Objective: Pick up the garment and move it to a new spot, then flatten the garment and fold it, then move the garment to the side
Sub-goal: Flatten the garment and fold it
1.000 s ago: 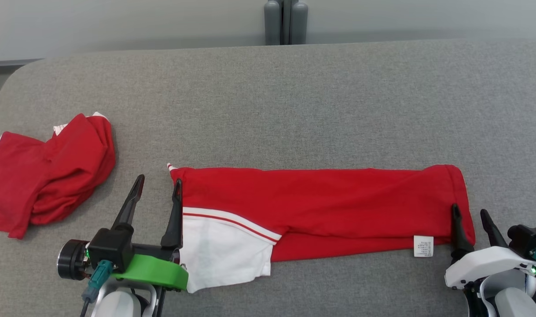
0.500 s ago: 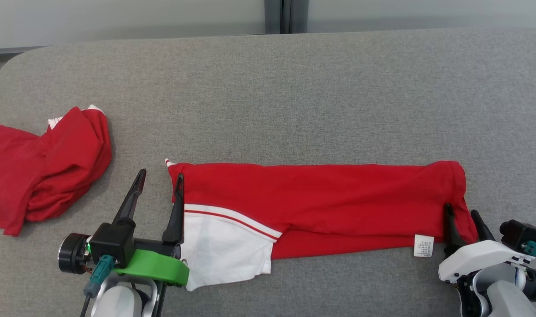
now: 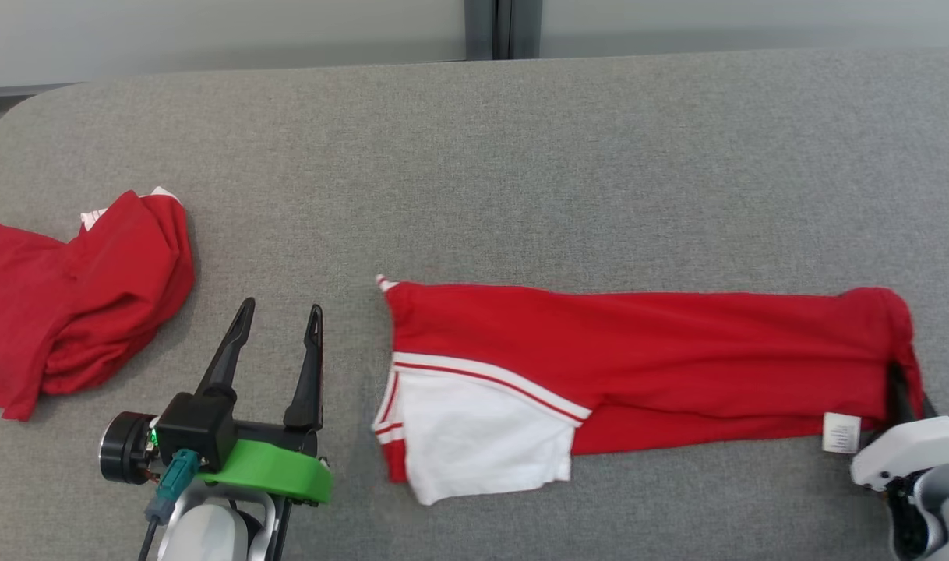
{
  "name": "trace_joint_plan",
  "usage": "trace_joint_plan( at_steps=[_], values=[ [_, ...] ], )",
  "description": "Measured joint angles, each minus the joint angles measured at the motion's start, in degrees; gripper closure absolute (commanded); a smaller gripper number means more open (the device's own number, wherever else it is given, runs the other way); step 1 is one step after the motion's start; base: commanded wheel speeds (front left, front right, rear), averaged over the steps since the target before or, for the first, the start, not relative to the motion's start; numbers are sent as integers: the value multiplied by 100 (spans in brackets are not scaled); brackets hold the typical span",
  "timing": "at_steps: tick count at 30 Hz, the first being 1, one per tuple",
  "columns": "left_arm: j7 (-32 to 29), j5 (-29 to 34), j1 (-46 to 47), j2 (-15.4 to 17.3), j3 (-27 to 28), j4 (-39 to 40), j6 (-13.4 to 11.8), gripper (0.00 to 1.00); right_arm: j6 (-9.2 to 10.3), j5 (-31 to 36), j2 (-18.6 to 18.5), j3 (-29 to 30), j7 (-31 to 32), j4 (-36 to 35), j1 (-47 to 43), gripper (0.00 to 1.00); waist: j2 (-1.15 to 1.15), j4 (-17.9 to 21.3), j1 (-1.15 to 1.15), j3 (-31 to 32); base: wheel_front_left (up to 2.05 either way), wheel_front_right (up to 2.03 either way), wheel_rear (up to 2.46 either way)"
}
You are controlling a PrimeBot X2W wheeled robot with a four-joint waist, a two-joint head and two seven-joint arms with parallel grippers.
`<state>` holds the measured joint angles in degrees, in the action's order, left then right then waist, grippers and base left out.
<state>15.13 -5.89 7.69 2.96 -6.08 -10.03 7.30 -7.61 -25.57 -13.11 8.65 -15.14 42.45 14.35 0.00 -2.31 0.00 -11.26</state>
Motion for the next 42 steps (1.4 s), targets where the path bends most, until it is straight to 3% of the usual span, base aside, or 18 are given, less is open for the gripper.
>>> trace_joint_plan(
  at_steps=[5, 13, 24, 29, 42],
  values=[
    [0, 1, -1, -2, 12, -34, 0, 0, 7, 354, -162, 503, 1, 60, 71, 100, 0, 9, 0, 32, 0, 0, 0],
    [0, -19, -29, -3, 37, -45, 1, 0, 10, 400, 90, 248, 1, -543, 178, 100, 0, 72, 0, 185, 0, 0, 0],
    [0, -135, -117, -5, -77, -54, -25, 0, 11, 126, 816, -1538, 390, -1935, 160, 100, 0, 63, 0, 388, 0, 0, 0],
    [0, -183, -135, -7, -129, -79, -33, 0, 12, -322, 1006, -2395, 506, -2290, 80, 100, 0, -66, 0, 427, 0, 0, 0],
    [0, -300, -170, -8, -285, -160, -30, 0, 13, -1789, 1031, -4311, 86, -1539, 378, 100, 0, -545, 0, 482, 0, 0, 0]
  ],
)
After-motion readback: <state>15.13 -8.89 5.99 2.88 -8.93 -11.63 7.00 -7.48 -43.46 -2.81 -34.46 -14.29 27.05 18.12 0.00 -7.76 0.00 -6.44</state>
